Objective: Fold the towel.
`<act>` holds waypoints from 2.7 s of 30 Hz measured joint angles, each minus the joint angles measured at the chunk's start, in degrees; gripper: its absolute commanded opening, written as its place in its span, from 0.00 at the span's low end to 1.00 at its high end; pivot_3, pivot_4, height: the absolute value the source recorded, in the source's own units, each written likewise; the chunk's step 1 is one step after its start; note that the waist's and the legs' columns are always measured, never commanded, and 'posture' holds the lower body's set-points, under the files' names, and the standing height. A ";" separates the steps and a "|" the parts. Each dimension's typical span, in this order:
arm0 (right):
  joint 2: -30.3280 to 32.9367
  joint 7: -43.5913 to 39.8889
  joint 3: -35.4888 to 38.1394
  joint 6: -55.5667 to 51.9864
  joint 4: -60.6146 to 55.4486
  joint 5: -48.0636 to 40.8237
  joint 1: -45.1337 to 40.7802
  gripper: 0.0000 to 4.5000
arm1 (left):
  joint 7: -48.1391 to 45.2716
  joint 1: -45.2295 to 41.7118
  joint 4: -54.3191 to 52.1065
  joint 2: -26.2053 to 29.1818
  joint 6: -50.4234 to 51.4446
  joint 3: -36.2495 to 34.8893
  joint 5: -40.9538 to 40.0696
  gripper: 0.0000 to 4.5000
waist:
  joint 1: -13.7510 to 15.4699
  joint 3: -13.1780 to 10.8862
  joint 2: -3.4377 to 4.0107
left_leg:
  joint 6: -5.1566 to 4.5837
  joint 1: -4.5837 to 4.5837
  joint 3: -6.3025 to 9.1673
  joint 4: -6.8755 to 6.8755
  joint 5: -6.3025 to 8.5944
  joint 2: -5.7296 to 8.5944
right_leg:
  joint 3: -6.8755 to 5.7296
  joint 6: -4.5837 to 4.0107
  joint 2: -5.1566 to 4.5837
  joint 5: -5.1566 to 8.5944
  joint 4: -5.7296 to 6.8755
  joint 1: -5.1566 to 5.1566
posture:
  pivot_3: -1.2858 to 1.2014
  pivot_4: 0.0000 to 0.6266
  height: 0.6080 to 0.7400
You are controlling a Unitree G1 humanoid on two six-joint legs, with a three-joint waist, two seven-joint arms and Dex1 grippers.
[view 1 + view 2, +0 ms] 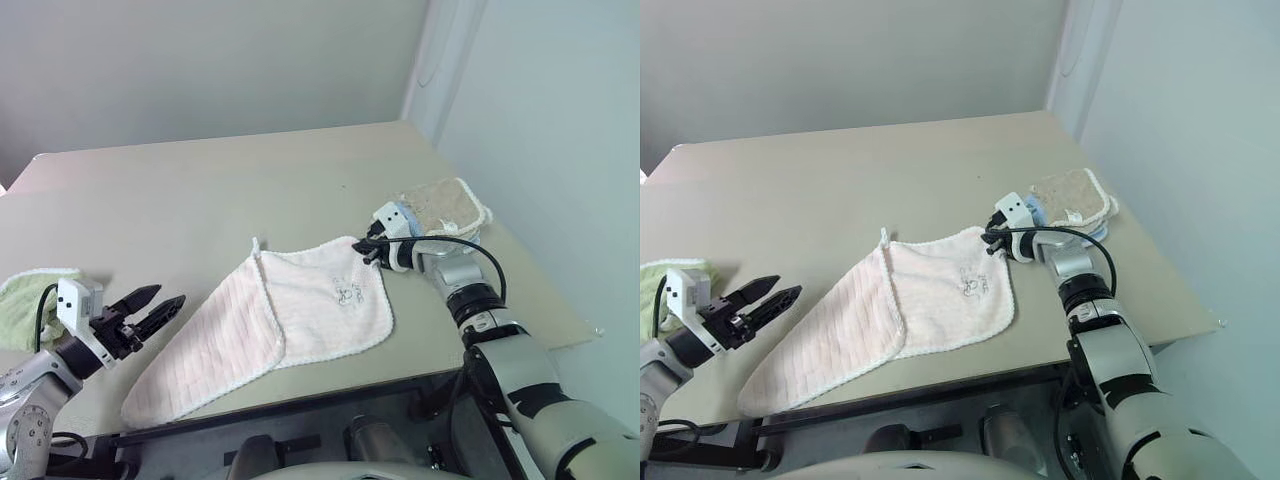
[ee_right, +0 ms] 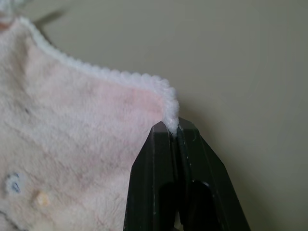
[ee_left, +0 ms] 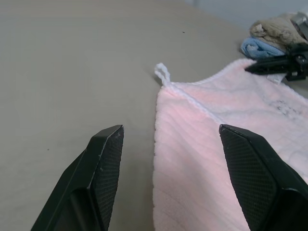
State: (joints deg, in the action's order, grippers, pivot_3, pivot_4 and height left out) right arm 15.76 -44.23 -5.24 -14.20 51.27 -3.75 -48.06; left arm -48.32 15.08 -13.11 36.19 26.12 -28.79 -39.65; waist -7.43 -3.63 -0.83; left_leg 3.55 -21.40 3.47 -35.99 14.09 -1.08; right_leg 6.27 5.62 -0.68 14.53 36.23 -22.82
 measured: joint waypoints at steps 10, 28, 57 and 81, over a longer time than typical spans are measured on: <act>0.95 0.25 3.97 -6.53 -12.03 -4.27 -4.58 0.01 | 1.21 3.25 -7.35 -1.41 2.15 -0.56 -3.05 0.75 | 0.00 -0.05 0.12 | 0.00 0.00 0.01 0.02 0.00 0.00 | 0.00 0.00 0.00 0.00 0.00 -0.04 | 0.52 0.00 1.00; 0.25 2.84 4.58 -7.31 -11.70 -5.16 -9.54 0.01 | 4.93 -0.80 -17.43 -1.25 6.38 20.63 -0.11 0.75 | 0.08 -0.07 0.15 | -0.01 -0.03 0.01 0.03 0.00 0.01 | 0.00 0.00 0.01 0.00 -0.02 -0.04 | 0.52 0.00 1.00; 0.33 4.08 4.60 -6.69 -11.67 -5.53 -8.35 0.01 | 14.58 -13.81 -16.40 1.15 23.64 34.85 8.02 0.75 | 0.15 -0.09 0.19 | -0.01 -0.03 0.03 0.03 -0.01 0.02 | 0.00 0.01 0.02 0.00 -0.01 -0.02 | 0.52 0.00 1.00; 0.47 3.61 5.80 -6.47 -11.75 -6.67 -9.32 0.01 | 13.04 -13.00 -15.16 0.69 21.53 33.61 8.43 0.75 | 0.15 -0.09 0.19 | -0.01 -0.03 0.03 0.03 -0.01 0.02 | 0.00 0.01 0.02 0.00 -0.01 -0.02 | 0.52 0.00 1.00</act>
State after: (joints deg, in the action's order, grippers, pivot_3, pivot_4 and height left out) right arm 16.22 -40.62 0.56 -20.67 39.53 -10.42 -57.38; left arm -35.29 2.09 -28.27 36.87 47.66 4.82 -31.22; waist -7.28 -3.72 -0.65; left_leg 3.54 -21.43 3.50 -35.97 14.08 -1.06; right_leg 6.27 5.63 -0.66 14.53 36.22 -22.84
